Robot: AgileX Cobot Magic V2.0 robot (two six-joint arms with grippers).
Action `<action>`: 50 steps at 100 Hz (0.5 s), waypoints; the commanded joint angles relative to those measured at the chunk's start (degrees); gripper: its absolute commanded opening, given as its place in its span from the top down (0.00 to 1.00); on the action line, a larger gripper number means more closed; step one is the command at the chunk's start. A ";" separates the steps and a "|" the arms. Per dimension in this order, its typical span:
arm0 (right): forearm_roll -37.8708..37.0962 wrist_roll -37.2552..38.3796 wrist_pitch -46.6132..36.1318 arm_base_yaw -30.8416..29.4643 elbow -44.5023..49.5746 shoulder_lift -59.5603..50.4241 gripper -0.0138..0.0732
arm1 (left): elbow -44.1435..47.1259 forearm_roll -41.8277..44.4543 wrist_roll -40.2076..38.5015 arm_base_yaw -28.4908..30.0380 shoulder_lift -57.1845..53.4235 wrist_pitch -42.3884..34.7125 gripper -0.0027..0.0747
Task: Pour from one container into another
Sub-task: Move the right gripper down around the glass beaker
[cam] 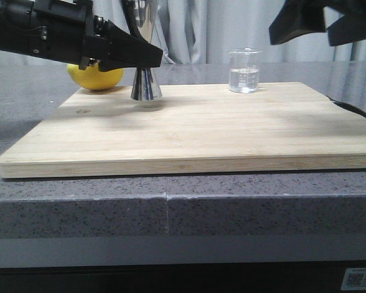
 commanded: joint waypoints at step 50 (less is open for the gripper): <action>-0.60 -0.36 -5.14 0.08 -12.59 12.44 0.22 | -1.67 -4.24 0.16 0.18 -2.60 3.81 0.96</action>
